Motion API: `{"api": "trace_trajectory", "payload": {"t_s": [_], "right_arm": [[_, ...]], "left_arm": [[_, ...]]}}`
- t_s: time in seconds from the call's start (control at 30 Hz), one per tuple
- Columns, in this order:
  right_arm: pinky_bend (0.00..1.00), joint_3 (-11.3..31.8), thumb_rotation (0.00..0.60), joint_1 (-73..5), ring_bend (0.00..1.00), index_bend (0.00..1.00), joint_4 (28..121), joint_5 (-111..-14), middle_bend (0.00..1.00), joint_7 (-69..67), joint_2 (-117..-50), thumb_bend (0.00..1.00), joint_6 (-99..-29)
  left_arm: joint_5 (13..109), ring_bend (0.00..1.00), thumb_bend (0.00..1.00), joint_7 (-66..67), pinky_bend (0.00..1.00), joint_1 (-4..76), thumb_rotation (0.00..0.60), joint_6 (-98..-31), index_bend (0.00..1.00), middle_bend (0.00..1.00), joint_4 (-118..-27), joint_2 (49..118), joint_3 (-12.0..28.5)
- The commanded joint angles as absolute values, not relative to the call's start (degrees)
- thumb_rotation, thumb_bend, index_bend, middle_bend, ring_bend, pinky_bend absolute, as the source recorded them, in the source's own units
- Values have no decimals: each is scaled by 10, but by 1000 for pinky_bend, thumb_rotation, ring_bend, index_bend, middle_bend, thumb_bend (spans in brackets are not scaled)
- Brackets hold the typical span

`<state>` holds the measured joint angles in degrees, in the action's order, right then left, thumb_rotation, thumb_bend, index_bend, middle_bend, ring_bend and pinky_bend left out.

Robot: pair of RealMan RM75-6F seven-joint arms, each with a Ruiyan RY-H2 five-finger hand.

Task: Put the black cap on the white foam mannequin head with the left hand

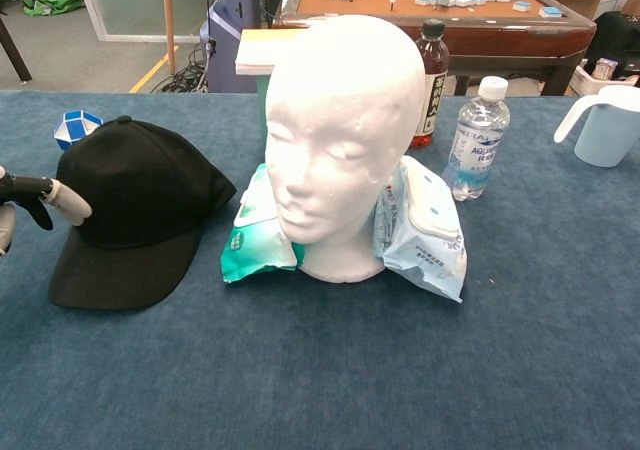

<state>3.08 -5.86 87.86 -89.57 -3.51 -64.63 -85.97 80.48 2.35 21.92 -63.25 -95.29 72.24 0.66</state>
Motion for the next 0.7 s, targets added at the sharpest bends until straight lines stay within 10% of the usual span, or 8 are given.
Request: {"api": "trace_trajectory", "payload": {"t_s": [0.03,0.33,0.7], "right_arm": [[265,31,600,-57,209,353,879,-896,301,-36,-646,44,-862],[265,33,600,-56,209,353,878,-894,301,-40,-645,44,-864],[265,34,600,-55,210,353,877,-893,301,-45,-643,45,-866]], "left_arm": [[842,272,583,58,421,189,600,-687,229,228,-958,730,-14],[905,372,125,89,421,157,600,-762,350,404,-903,797,-31],[920,442,60,96,421,151,600,-778,436,551,-805,879,-26]]}}
